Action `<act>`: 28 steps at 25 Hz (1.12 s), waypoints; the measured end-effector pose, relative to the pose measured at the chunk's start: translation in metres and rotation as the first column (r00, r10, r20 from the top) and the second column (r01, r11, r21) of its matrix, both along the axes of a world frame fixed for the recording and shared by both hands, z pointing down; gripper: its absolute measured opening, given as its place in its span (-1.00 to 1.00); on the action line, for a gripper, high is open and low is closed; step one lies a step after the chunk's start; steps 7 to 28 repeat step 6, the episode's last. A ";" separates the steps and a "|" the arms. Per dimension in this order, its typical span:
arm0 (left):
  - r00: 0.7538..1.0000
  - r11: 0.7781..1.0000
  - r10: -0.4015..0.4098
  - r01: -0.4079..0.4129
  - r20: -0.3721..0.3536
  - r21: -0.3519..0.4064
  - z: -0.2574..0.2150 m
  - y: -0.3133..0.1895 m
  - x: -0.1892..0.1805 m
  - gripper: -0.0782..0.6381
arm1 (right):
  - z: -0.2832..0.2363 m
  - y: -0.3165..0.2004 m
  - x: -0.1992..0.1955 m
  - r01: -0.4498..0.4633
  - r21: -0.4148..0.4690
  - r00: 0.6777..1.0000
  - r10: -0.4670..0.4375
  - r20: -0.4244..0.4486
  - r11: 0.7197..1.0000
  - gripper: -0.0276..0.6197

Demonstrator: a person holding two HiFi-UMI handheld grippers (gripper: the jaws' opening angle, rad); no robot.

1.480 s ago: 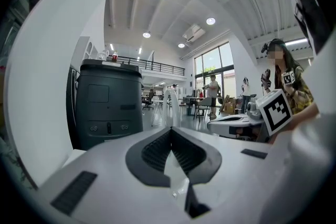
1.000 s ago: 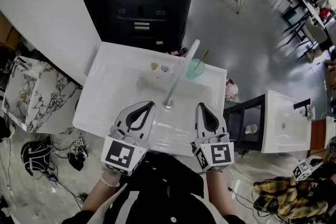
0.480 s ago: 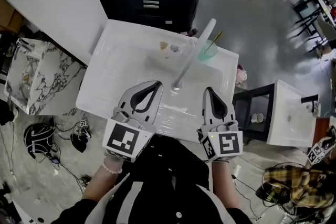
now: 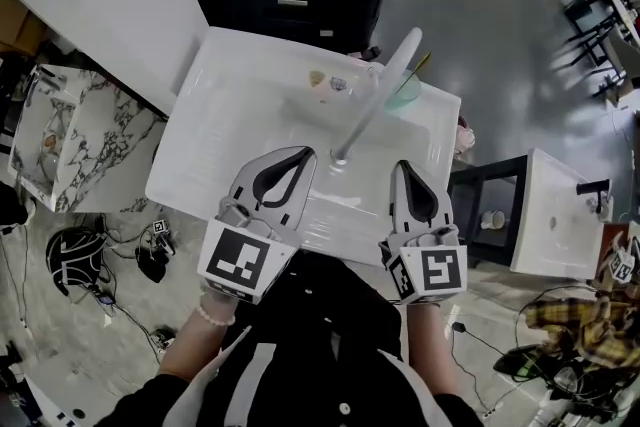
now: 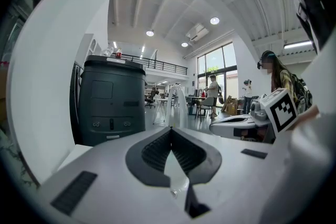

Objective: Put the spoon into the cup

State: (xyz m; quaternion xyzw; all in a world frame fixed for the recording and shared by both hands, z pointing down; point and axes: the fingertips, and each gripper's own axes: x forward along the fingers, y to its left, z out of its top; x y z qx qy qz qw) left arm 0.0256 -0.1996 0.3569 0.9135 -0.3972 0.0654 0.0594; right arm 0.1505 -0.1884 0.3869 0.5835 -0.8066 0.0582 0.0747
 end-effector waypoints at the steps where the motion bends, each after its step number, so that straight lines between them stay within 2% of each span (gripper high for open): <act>1: 1.000 1.000 0.000 0.000 0.000 0.001 0.000 0.000 -0.001 -0.79 | 0.000 0.001 -0.001 0.001 0.001 1.000 -0.001 0.001 1.000 -0.91; 28: 1.000 1.000 0.001 -0.001 0.005 0.001 0.002 0.001 -0.001 -0.79 | 0.003 0.002 -0.003 0.002 -0.007 1.000 -0.002 0.005 1.000 -0.91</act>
